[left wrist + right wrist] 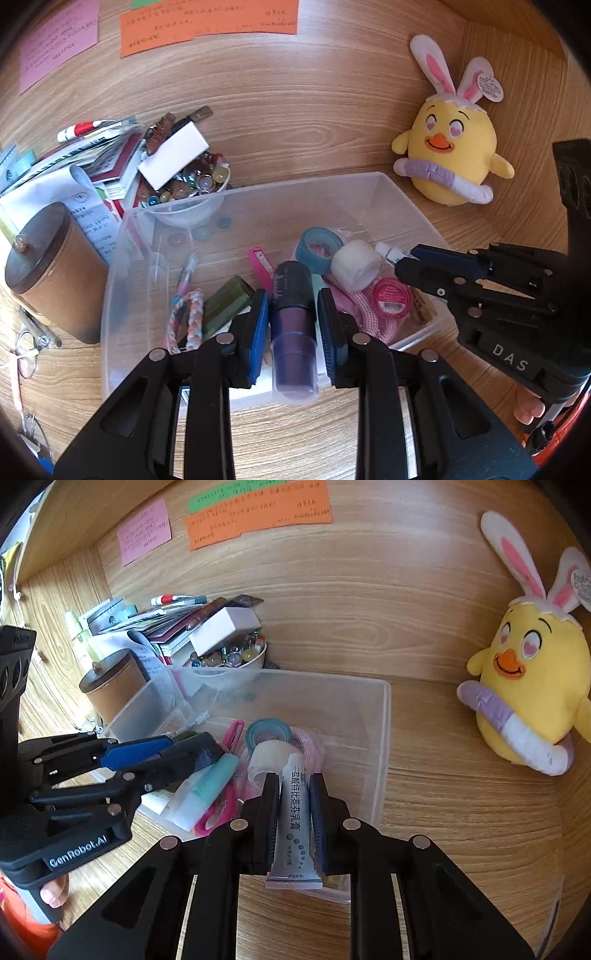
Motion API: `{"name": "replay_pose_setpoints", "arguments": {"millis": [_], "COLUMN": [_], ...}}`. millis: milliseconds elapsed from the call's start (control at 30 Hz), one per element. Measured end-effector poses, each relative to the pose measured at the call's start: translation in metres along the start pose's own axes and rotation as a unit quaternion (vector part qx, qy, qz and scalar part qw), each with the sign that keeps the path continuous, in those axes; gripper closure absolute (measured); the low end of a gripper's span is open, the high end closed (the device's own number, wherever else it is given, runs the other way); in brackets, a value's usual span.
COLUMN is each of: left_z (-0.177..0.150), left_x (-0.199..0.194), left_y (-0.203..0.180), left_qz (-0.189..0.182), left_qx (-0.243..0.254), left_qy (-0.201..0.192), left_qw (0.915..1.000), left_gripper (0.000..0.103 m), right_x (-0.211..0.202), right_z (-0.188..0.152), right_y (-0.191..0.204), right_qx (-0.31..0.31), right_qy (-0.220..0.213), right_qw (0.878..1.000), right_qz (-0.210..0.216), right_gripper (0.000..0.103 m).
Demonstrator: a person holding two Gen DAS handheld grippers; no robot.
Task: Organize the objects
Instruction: 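Carry the mascara and ointment tube into the box and release both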
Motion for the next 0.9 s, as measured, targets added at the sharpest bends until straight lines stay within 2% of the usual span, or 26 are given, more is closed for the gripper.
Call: {"name": "replay_pose_setpoints", "arguments": {"millis": [133, 233, 400, 633, 733, 800, 900], "left_z": [-0.001, -0.002, -0.007, -0.021, -0.029, -0.034, -0.043], "left_x": [-0.003, -0.009, -0.026, -0.053, -0.064, -0.071, -0.08], "left_y": [-0.001, 0.001, 0.003, -0.001, -0.003, -0.003, -0.005], "left_qz": [-0.008, -0.014, -0.015, -0.002, 0.003, 0.008, 0.016], "left_qx": [-0.001, -0.007, -0.012, -0.003, -0.002, -0.004, -0.003], "left_qy": [-0.003, -0.007, -0.023, -0.049, -0.06, -0.068, -0.081], "left_qw": [1.0, 0.9998, 0.9996, 0.9988, 0.9982, 0.9976, 0.9966], "left_gripper": [0.077, 0.072, 0.055, 0.041, 0.035, 0.026, 0.015], "right_x": [-0.003, -0.009, -0.025, -0.057, -0.07, -0.079, -0.088], "right_z": [-0.001, -0.001, -0.002, -0.012, -0.017, -0.021, -0.027], "right_y": [0.0, 0.001, 0.003, 0.012, 0.015, 0.016, 0.017], "right_qx": [0.0, -0.003, -0.012, -0.022, -0.024, -0.024, -0.025], "right_qy": [0.003, -0.001, -0.018, -0.044, -0.057, -0.068, -0.08], "right_qw": [1.0, 1.0, 1.0, 0.999, 0.998, 0.997, 0.996], "right_qz": [0.008, 0.01, 0.006, 0.01, 0.007, 0.002, -0.006], "right_gripper": [0.083, 0.08, 0.071, 0.059, 0.052, 0.042, 0.034]}}
Point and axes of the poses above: each gripper's, at about its wrist camera, not at the fingertips, and x roughly the way its jaws point, y to its left, z to its top, the point moved 5 cm from there along x, roughly the way its jaws point, and after that the axes turned 10 degrees about -z, right-handed, at the moved point
